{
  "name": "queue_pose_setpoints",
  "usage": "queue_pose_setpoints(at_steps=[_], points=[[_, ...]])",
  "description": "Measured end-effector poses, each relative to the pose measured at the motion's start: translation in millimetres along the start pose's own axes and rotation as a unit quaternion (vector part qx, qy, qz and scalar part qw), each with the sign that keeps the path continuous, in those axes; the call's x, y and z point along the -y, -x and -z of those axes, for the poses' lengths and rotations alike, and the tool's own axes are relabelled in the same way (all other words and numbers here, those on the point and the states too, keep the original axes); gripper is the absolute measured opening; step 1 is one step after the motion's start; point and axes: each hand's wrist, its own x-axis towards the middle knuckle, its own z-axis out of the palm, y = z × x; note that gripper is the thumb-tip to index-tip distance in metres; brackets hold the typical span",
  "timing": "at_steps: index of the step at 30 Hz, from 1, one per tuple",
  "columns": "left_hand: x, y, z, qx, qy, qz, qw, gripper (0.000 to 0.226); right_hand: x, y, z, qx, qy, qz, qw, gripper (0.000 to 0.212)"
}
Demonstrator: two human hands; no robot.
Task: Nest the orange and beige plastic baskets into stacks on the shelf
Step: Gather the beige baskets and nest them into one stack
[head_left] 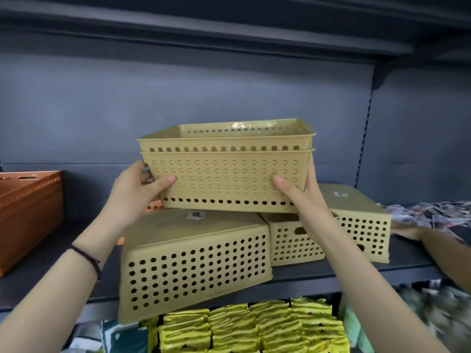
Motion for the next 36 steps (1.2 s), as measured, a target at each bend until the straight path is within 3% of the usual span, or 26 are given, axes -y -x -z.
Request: queue_pose_setpoints(at_steps=[4,13,22,24,27,31,33,36], points=[[-15,-5,-44,0.006,-0.018,0.007,1.0,0.034,-11,-1,61,0.03,0.022,-0.007,0.999,0.089],[-43,-22,-156,-0.005,0.036,0.012,0.999,0.03,-28,4,130,-0.045,0.106,0.025,0.993,0.126],[-34,-43,-214,-0.039,0.055,0.154,0.986,0.03,-47,13,129,-0.07,0.147,0.018,0.986,0.1],[-46,-40,-219,-0.054,0.12,0.182,0.974,0.037,-54,19,123,-0.079,0.145,0.019,0.986,0.1],[-65,-33,-223,-0.047,0.202,0.223,0.952,0.068,-59,24,112,-0.079,0.139,0.03,0.987,0.104],[-82,-17,-228,0.003,0.209,0.218,0.953,0.094,-64,30,99,-0.087,0.214,0.033,0.972,0.098],[-84,-15,-229,0.005,0.192,0.212,0.958,0.082,-69,36,97,-0.11,0.263,0.077,0.955,0.079],[-91,-18,-223,-0.023,0.196,0.212,0.957,0.036,-74,32,106,-0.163,0.232,0.1,0.954,0.061]])
